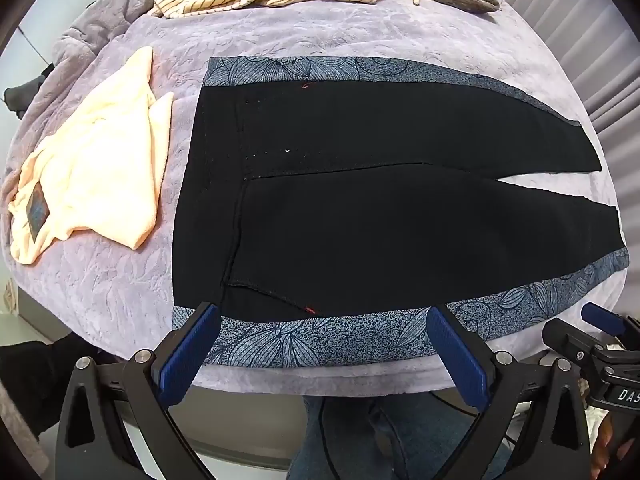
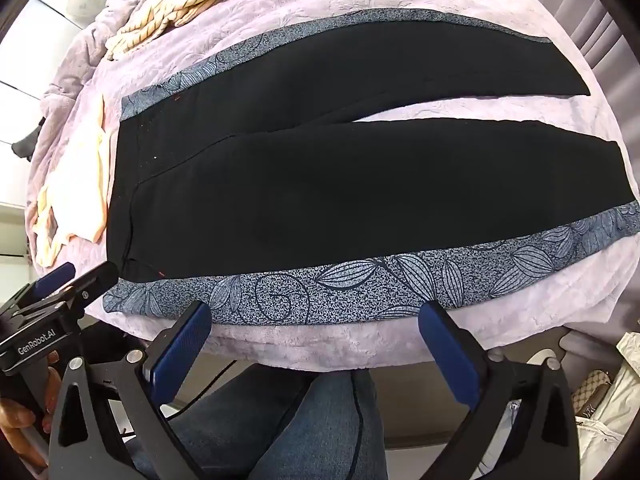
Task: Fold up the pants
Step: 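Move both grippers toward the patterned cuffs of the black trousers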
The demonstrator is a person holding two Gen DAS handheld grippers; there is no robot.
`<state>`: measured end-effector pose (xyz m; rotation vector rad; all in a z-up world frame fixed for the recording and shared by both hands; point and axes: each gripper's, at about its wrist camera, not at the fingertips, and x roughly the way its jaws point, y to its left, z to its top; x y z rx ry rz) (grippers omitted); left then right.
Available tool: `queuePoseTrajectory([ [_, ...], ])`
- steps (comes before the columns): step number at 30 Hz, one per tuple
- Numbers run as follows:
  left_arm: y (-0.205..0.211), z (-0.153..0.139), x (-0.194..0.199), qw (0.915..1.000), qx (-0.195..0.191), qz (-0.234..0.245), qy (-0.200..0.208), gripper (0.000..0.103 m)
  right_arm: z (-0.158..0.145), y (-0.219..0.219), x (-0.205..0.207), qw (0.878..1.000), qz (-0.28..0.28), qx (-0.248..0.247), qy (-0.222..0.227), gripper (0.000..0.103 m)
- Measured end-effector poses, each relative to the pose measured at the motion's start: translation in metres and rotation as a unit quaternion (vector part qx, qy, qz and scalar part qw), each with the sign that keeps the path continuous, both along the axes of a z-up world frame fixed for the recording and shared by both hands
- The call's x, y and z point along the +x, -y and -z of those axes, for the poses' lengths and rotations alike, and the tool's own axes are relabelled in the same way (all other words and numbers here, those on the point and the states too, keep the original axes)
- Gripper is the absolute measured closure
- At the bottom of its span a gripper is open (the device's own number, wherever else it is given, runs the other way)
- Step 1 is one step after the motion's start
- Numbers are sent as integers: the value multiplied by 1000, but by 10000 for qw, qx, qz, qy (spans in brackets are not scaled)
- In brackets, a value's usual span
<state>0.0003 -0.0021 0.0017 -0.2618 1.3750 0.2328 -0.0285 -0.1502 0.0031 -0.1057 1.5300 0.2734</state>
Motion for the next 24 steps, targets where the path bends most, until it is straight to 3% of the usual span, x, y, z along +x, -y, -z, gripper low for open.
queuePoseTrajectory([
  [12, -5, 9, -3, 9999, 8, -140, -26, 0, 6, 1, -8, 9999, 15, -117, -47, 0],
  [24, -21, 44, -10, 9994, -110, -264, -172, 0, 31, 9, 6, 9997, 203, -29, -151, 0],
])
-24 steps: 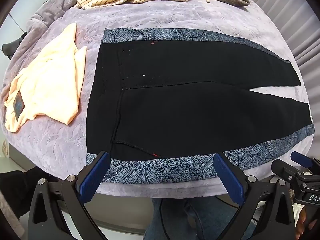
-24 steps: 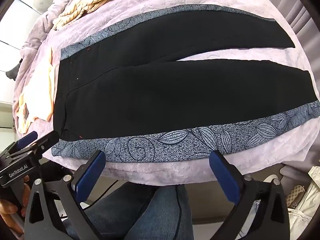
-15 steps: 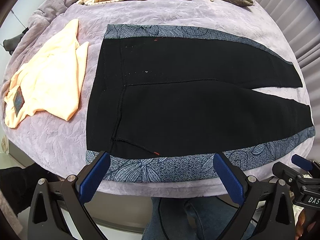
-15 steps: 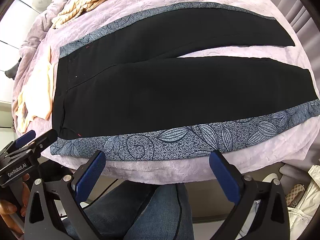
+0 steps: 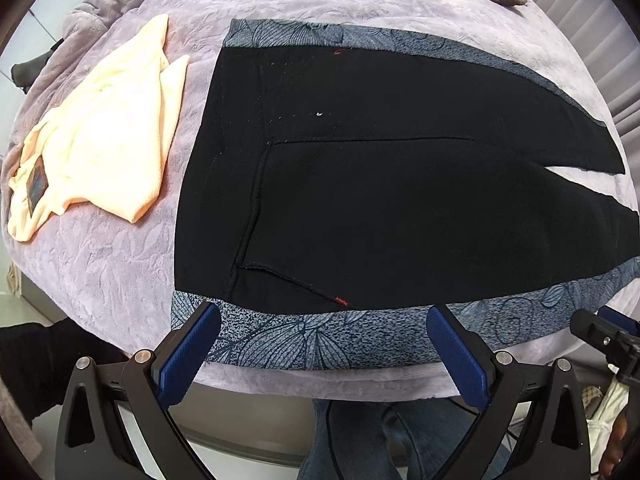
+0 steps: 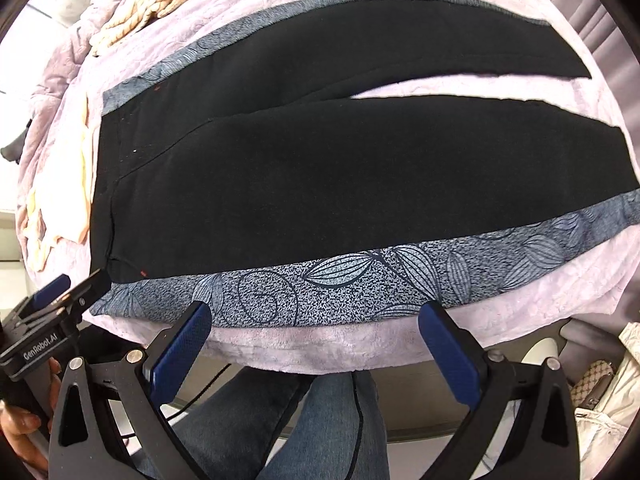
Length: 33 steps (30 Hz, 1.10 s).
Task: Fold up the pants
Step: 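Move both grippers toward the patterned cuffs of the black trousers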
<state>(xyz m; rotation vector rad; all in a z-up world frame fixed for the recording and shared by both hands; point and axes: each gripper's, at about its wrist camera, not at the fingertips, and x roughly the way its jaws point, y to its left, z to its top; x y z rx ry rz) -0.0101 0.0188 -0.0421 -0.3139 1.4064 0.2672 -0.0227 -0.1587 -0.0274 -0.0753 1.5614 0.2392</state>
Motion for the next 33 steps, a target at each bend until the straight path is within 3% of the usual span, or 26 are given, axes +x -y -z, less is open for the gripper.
queuePoseTrajectory([
  [6, -3, 20, -3, 9991, -3, -62, -414, 0, 18, 8, 5, 10000, 58, -34, -34, 0],
  [10, -12, 30, 2, 9997, 110, -135, -141, 0, 24, 8, 4, 10000, 82, 20, -39, 0],
  [12, -17, 37, 3, 9991, 347, -185, 149, 0, 28, 5, 4, 9998, 93, 120, -150, 0],
  [17, -19, 40, -2, 9987, 436, -183, -201, 0, 30, 3, 4, 9997, 104, 192, -117, 0],
  [26, -10, 47, -2, 9978, 478, -174, -422, 0, 33, 6, 8, 9998, 114, 152, -96, 0],
  [33, -18, 51, -10, 9991, 193, -146, -339, 0, 37, 9, 9, 9994, 135, 297, -98, 0],
])
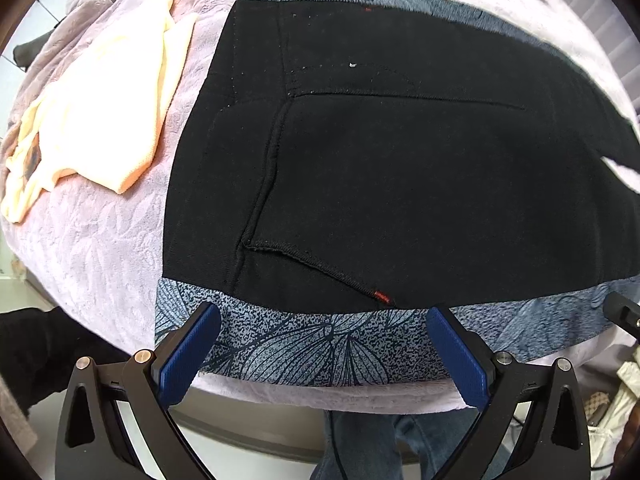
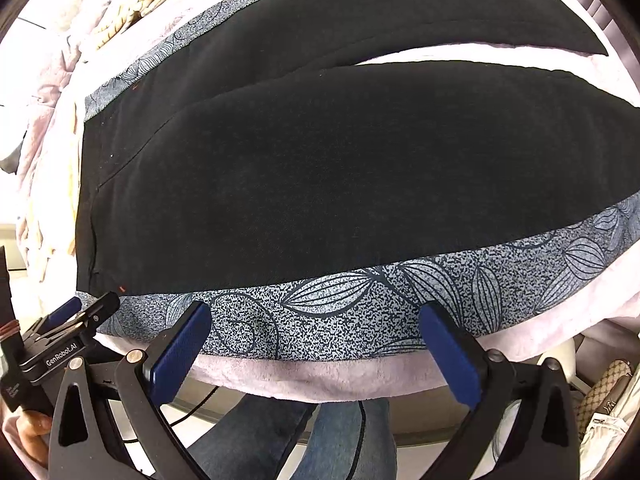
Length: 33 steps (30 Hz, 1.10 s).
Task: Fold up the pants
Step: 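Grasp the cuffs with both grippers and lift them toward the waistband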
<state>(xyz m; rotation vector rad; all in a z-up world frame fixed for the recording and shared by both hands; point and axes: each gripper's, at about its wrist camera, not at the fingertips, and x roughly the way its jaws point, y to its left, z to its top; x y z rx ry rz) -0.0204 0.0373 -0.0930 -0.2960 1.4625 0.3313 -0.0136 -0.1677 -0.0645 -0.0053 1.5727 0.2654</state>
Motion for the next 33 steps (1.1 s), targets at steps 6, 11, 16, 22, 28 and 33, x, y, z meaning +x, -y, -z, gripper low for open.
queuePoseTrajectory([
  [6, -18, -18, -23, 9894, -1112, 226, 909, 0, 9, 39, -5, 9766, 695, 1982, -457, 45],
  [11, -26, -9, -45, 9865, -1395, 118, 850, 0, 41, 70, -21, 9590, 1061, 2467, -909, 46],
  [16, -40, 0, -59, 9812, -1719, -280, 835, 0, 51, 72, -30, 9517, 1096, 2664, -1060, 46],
  [22, -41, 7, -65, 9770, -1930, -421, 802, 0, 63, 55, -38, 9449, 1114, 2854, -1149, 44],
  [28, -39, 0, -70, 9608, -2509, -658, 974, 0, 65, 12, -21, 9146, 1199, 3702, -1099, 44],
  [33, -31, 13, -64, 9203, -3558, -1140, 1156, 0, 24, 2, -6, 8987, 1122, 4159, -823, 41],
])
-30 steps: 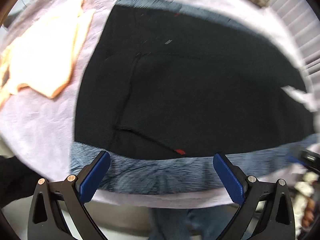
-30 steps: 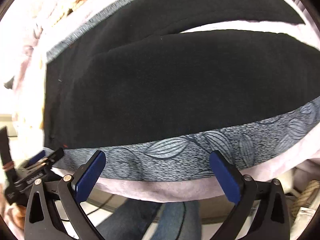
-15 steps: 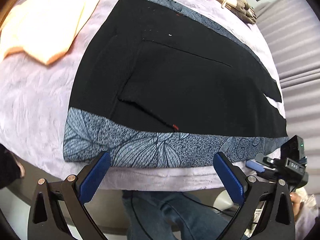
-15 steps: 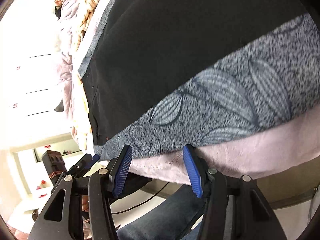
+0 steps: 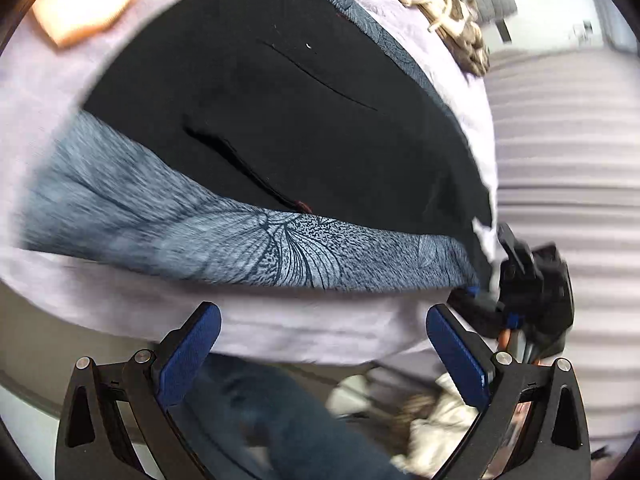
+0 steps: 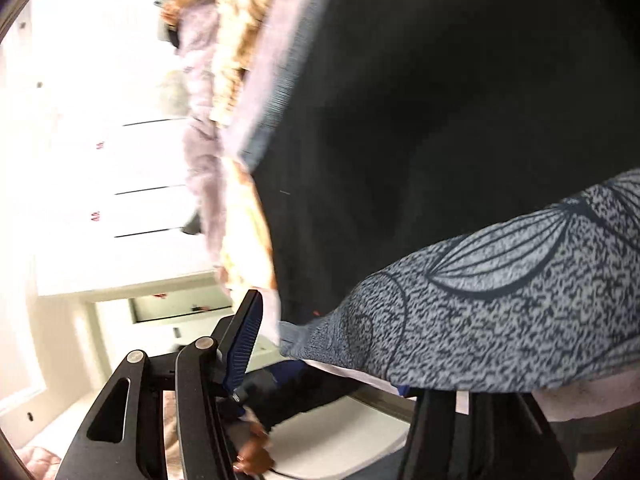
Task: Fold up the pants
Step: 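Grasp the cuffs with both grippers and lift them toward the waistband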
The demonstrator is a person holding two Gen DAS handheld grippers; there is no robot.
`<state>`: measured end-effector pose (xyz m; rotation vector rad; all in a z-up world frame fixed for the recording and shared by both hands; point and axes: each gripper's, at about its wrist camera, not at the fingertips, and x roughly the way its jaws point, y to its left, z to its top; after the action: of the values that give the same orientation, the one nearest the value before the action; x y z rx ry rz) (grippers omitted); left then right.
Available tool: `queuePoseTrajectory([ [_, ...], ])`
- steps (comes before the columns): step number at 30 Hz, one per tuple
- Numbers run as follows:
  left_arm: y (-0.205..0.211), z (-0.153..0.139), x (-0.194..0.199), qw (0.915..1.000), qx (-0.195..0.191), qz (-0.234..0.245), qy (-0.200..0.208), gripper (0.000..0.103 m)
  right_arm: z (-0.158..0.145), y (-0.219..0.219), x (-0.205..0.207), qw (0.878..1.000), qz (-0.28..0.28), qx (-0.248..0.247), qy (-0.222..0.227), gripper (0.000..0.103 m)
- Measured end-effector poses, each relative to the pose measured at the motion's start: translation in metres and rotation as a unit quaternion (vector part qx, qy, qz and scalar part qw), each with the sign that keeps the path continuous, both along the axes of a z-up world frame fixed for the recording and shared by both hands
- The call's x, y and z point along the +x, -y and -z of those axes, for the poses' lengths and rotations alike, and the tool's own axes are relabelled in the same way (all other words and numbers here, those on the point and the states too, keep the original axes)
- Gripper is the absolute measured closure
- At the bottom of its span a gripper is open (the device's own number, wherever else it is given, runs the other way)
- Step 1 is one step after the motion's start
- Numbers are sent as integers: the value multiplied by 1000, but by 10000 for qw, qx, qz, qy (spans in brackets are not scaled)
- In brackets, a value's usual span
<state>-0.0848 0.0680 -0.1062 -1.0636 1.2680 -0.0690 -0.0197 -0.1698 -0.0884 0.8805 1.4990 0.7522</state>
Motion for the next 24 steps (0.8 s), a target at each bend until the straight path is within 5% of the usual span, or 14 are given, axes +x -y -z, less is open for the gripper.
queuePoseTrajectory([
  [3, -8, 15, 17, 9986, -60, -522, -109, 2, -12, -5, 1, 9998, -165, -25, 104, 41],
  [5, -16, 17, 25, 9974, 174, -683, -129, 16, -10, -5, -3, 9994, -301, -183, 34, 41],
  [10, -18, 22, 35, 9976, 529, -385, -221, 33, 7, 30, -9, 9967, 1, -804, -122, 41],
  [13, -15, 31, 40, 9964, 705, -158, -435, 54, 27, 73, -12, 9919, 686, -989, -403, 41],
  [14, -14, 34, 42, 9954, 798, -68, -519, 63, 33, 94, -12, 9892, 1026, -890, -544, 50],
  [15, -14, 34, 44, 9944, 895, -2, -559, 69, 40, 108, -15, 9847, 1402, -701, -756, 72],
  [17, -18, 21, 46, 9943, 936, -38, -509, 70, 45, 122, -15, 9768, 1820, -539, -995, 95],
  [24, -36, -46, 72, 9901, 1325, -417, 221, 70, -49, 95, 63, 9916, 328, -1208, 340, 95],
])
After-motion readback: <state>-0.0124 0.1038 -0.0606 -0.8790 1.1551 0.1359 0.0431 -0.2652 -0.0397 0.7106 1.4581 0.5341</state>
